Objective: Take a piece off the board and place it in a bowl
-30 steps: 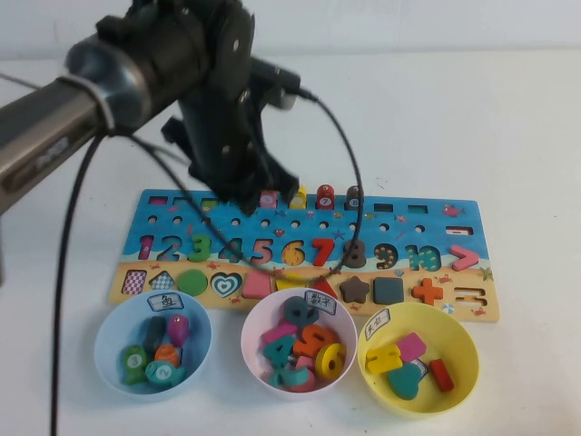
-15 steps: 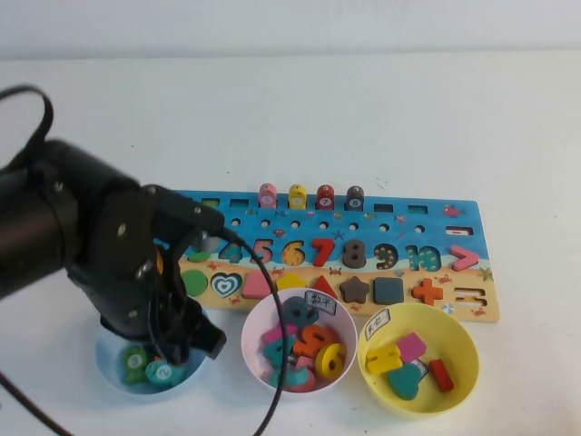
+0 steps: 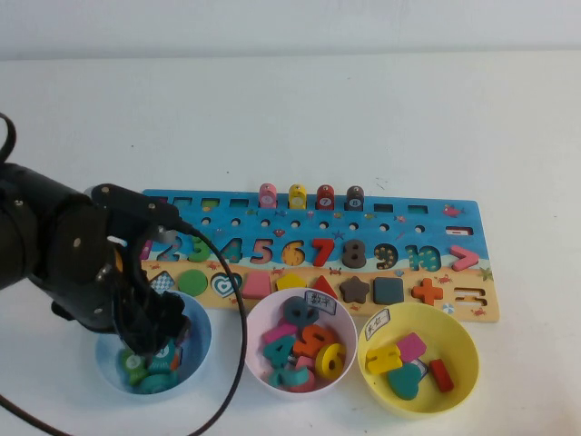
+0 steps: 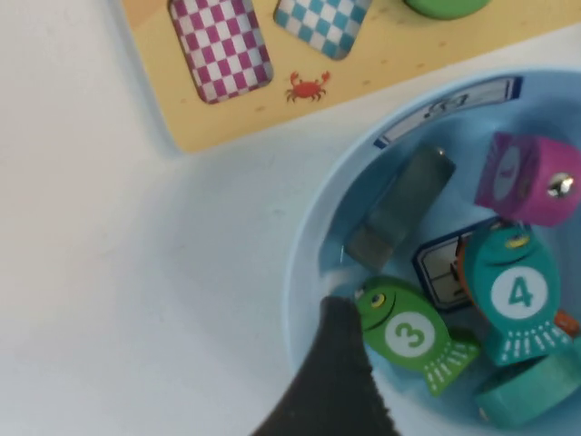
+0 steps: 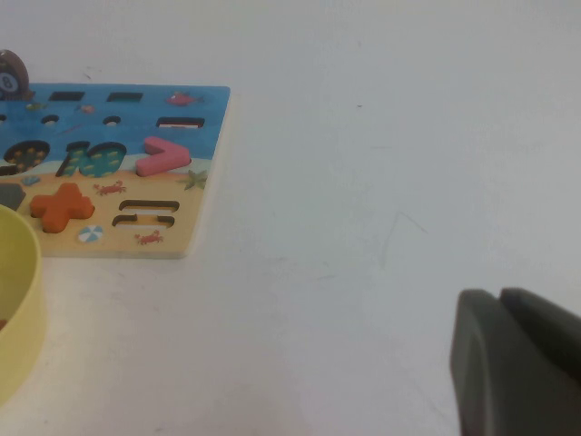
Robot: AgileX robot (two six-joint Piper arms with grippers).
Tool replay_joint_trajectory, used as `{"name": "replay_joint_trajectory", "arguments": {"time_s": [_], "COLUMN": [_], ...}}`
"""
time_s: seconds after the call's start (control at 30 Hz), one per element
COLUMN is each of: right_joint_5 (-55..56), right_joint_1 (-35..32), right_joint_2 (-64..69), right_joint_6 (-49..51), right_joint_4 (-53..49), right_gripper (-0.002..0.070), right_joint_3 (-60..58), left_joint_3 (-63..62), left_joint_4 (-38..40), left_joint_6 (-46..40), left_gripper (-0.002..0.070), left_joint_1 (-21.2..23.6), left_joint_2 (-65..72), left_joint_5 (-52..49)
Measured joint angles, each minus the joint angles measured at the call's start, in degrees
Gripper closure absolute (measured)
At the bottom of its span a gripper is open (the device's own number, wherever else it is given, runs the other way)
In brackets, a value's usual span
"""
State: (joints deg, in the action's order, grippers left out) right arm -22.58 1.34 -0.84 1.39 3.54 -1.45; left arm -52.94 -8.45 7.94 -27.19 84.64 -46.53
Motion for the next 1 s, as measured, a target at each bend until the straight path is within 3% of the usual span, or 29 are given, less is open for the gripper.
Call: {"name": "replay_joint_trajectory", "arguments": {"time_s": [0.1, 0.27, 0.33, 0.47, 0.73, 1.0], "right_joint_5": [0.0, 0.0, 0.0, 0.0, 0.0, 0.0], "right_joint_1": [0.0, 0.0, 0.0, 0.0, 0.0, 0.0], "right_joint_2": [0.0, 0.0, 0.0, 0.0, 0.0, 0.0], "right_joint_6": [0.0, 0.0, 0.0, 0.0, 0.0, 0.0], "right_joint_4": [0.0, 0.0, 0.0, 0.0, 0.0, 0.0], "right_gripper": [0.0694, 0.0694, 0.0694, 0.0694, 0.0694, 0.0694], "right_joint_3": [0.0, 0.0, 0.0, 0.0, 0.0, 0.0], "left_joint_3": [0.2, 5.0, 8.2, 14.1, 18.2, 18.2], "left_joint_4": [0.0, 1.1, 2.3, 4.9, 5.6, 1.5], "left_joint_6": [-0.7, -3.0, -3.8, -4.7, -4.7, -3.6], "left_gripper": [0.0188, 0.0551, 0.0617, 0.0663, 0.0673, 0.0676], "left_joint_1": [0.0, 0.0, 0.0, 0.0, 0.0, 0.0], "left_joint_2": [-2.3, -14.6, -20.8, -35.1, -58.1, -68.0], "left_joint_5": [-0.8, 0.5, 2.1, 5.1, 1.7, -2.6]}}
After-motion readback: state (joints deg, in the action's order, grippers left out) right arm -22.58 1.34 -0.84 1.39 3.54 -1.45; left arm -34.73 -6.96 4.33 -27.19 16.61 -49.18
